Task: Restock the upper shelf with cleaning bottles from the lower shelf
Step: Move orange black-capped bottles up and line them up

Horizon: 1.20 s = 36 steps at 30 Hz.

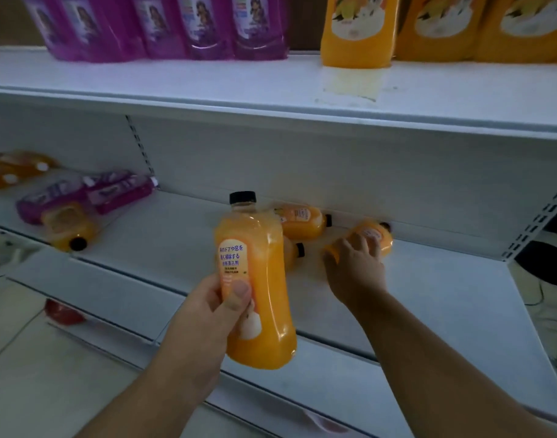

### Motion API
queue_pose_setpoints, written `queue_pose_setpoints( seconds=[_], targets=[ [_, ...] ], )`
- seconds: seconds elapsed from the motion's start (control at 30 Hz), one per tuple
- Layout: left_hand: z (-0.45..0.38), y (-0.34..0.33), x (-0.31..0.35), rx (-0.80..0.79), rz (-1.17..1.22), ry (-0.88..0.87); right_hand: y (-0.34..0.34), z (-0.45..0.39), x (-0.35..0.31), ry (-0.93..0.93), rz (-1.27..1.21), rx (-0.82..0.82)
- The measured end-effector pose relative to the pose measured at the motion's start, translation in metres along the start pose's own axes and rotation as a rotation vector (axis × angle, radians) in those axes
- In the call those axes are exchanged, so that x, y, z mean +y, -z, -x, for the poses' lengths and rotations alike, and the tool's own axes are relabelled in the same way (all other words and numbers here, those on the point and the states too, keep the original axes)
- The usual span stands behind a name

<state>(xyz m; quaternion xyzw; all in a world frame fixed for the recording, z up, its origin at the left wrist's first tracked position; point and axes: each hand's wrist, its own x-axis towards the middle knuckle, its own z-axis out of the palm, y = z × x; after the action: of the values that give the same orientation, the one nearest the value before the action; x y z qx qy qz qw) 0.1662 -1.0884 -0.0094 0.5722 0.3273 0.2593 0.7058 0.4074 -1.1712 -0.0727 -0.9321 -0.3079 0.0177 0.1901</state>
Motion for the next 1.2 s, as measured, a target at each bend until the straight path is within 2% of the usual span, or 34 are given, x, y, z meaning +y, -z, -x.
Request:
queue_pose_setpoints(
  seconds=[0.07, 0.13, 0.2, 0.27, 0.4, 0.5, 0.6, 0.73, 0.83, 1.07, 1.2],
  targets=[
    [0.000, 0.003, -0.004, -0.022, 0.029, 0.014, 0.001, 0.014, 0.007, 0.003, -0.063, 0.077],
    [0.000, 0.005, -0.004, -0.068, 0.043, 0.025, 0.005, 0.021, 0.012, -0.097, -0.095, 0.088],
    [0.000, 0.005, -0.003, -0.109, 0.047, 0.028, 0.012, 0.017, 0.013, -0.268, -0.117, -0.010],
    [0.000, 0.007, -0.002, -0.134, 0.044, 0.026, 0.017, 0.009, 0.010, -0.360, -0.110, -0.123],
    [0.003, 0.017, 0.005, -0.189, -0.050, -0.015, 0.022, 0.005, 0.000, -0.408, -0.169, -0.240],
    [0.006, 0.034, 0.010, -0.218, -0.099, -0.043, 0.022, 0.022, -0.014, -0.368, -0.100, -0.263],
    [0.009, 0.057, 0.011, -0.222, -0.163, -0.084, 0.024, 0.057, -0.029, -0.245, -0.171, -0.143],
    [0.005, 0.090, 0.015, -0.222, -0.202, -0.141, 0.039, 0.120, -0.063, -0.112, -0.470, 0.139],
    [0.003, 0.103, 0.028, -0.200, -0.226, -0.193, 0.066, 0.163, -0.097, -0.014, -0.659, 0.286],
    [0.005, 0.095, 0.082, -0.411, -0.066, -0.254, 0.153, 0.237, -0.153, 0.194, -0.860, 0.567],
    [0.018, 0.063, 0.124, -0.525, -0.057, -0.384, 0.206, 0.259, -0.170, 0.259, -0.885, 0.724]
  ],
)
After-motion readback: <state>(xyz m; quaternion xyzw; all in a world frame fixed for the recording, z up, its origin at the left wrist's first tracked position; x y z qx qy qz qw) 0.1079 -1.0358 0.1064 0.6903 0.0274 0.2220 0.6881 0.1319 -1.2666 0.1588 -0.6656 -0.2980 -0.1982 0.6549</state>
